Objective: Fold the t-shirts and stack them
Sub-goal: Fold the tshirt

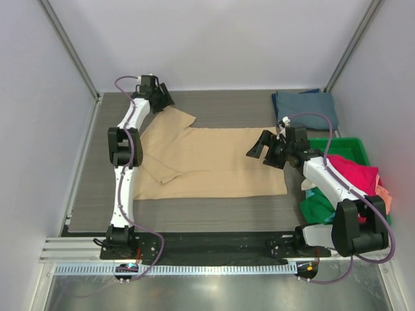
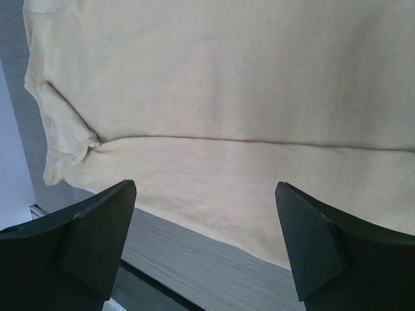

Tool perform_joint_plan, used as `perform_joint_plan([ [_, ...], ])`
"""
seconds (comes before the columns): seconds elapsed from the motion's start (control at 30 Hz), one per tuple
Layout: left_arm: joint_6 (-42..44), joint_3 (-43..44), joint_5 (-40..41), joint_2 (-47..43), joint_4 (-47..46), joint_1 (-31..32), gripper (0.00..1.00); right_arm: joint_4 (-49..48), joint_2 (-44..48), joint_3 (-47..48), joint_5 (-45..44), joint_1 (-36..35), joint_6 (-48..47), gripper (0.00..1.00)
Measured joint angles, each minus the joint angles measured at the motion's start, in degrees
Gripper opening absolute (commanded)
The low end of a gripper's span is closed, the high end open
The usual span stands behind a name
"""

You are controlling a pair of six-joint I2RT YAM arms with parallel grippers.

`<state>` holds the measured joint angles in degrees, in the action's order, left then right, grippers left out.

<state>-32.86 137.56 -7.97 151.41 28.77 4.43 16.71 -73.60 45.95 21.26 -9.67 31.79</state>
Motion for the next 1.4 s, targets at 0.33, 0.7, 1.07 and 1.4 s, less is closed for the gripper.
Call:
perform_joint_plan([
  [0.33, -2.97, 0.39, 3.04, 0.33, 1.90, 0.83, 0.38, -0.07, -1.81, 0.00, 0.90, 0.02, -0.24, 0.95],
  [0.7, -2.91, 2.73, 4.46, 1.86, 4.07, 1.05, 0.00, 0.79, -4.02, 1.09, -3.06, 0.00, -0.31, 0.95],
  [1.07, -1.09, -13.86, 6.49, -17.38, 12.81, 1.18, 0.00, 4.79, -20.15, 20.13, -26.45, 0.26, -0.26, 0.76],
  [1.4, 1.44, -18.64, 3.69, -26.23, 14.80, 1.11, 0.00, 5.99, -36.87, 32.22, -36.63, 0.85, -2.01, 0.67],
])
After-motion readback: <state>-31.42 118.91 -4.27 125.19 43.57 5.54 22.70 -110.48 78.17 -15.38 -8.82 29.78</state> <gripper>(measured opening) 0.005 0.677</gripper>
